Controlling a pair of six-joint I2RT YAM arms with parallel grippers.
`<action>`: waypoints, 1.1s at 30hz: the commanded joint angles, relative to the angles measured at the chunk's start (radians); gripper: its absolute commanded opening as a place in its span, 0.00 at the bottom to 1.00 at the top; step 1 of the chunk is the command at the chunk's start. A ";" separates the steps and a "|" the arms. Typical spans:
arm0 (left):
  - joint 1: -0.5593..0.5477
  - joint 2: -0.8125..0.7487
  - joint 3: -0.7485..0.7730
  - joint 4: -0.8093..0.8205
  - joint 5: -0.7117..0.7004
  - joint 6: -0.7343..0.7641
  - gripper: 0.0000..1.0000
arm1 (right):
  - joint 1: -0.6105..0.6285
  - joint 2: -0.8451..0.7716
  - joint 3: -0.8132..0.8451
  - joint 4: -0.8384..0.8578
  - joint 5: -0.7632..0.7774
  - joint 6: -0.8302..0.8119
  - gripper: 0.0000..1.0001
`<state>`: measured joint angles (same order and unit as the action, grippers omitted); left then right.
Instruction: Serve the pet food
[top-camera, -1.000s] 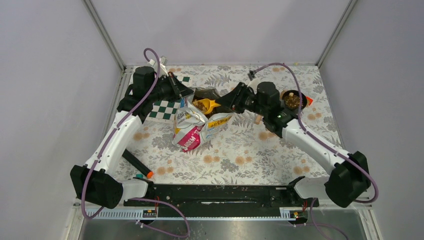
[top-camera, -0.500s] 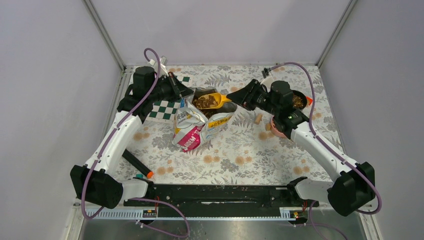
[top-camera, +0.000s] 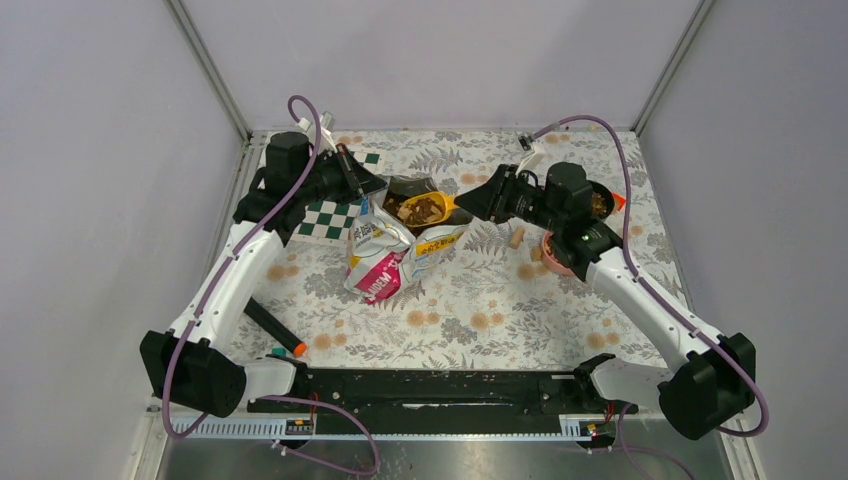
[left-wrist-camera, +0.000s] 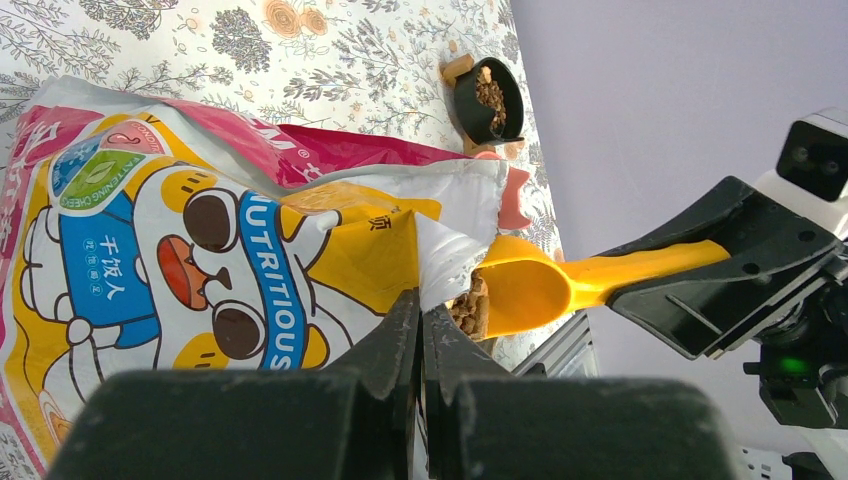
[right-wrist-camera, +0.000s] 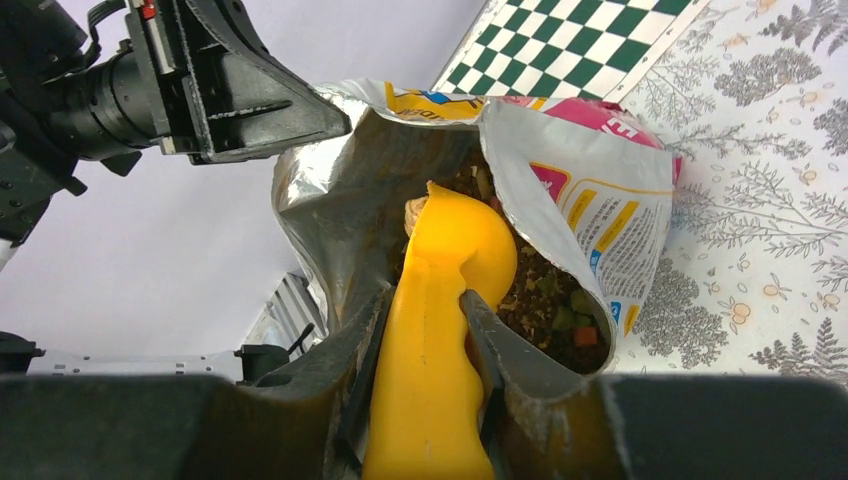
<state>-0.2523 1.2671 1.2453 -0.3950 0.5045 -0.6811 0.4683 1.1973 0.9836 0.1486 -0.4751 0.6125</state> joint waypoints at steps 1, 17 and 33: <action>0.004 0.002 0.047 -0.006 -0.013 0.020 0.00 | -0.006 -0.046 0.039 0.084 -0.008 -0.066 0.00; 0.005 0.006 0.074 -0.041 -0.027 0.031 0.00 | -0.005 -0.068 -0.035 0.215 -0.009 -0.059 0.00; 0.004 0.000 0.115 -0.080 -0.023 0.032 0.00 | -0.005 -0.097 -0.089 0.223 0.094 -0.052 0.00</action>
<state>-0.2523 1.2766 1.3071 -0.4801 0.4767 -0.6502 0.4679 1.1130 0.8742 0.3202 -0.4095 0.6346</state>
